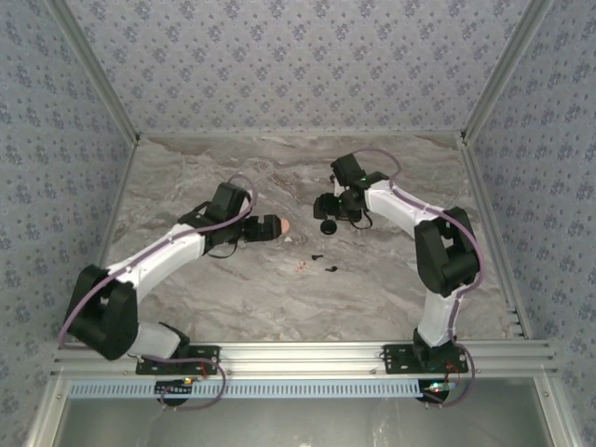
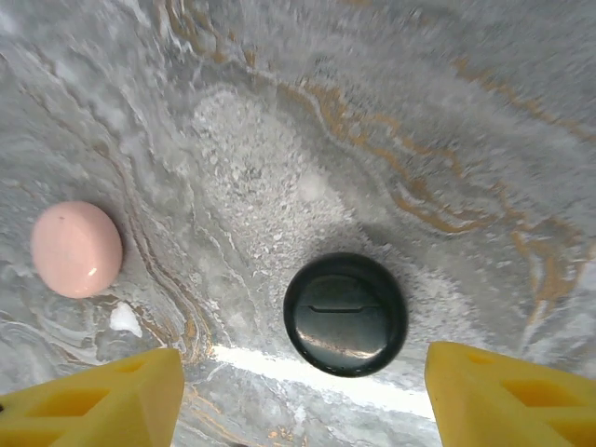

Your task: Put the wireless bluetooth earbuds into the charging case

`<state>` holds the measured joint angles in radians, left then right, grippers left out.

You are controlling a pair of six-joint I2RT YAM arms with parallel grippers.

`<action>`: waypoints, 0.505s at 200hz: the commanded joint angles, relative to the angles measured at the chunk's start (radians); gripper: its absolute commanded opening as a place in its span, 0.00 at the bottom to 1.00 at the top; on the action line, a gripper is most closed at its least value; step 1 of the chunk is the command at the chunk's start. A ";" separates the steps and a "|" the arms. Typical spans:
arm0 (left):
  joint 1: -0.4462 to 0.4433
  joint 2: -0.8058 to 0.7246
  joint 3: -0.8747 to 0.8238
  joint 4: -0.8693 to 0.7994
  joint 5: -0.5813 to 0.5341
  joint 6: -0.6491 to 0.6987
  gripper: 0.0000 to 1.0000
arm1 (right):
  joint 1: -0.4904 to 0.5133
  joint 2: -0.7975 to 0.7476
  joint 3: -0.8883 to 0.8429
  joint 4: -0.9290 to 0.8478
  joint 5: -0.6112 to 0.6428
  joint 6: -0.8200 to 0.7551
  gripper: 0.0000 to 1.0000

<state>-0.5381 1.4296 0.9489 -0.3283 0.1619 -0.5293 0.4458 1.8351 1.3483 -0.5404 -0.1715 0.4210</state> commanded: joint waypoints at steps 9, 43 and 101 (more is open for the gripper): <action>-0.039 0.119 0.095 0.086 0.078 -0.065 0.93 | -0.076 -0.043 -0.061 0.025 -0.088 -0.085 0.66; -0.081 0.255 0.178 0.157 0.111 -0.112 0.85 | -0.144 -0.043 -0.107 0.047 -0.224 -0.153 0.56; -0.088 0.402 0.163 0.432 0.214 -0.256 0.68 | -0.194 -0.018 -0.147 0.104 -0.373 -0.176 0.39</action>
<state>-0.6247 1.7844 1.1053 -0.0536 0.3107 -0.7021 0.2657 1.8065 1.2064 -0.4713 -0.4370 0.2687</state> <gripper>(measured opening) 0.710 0.412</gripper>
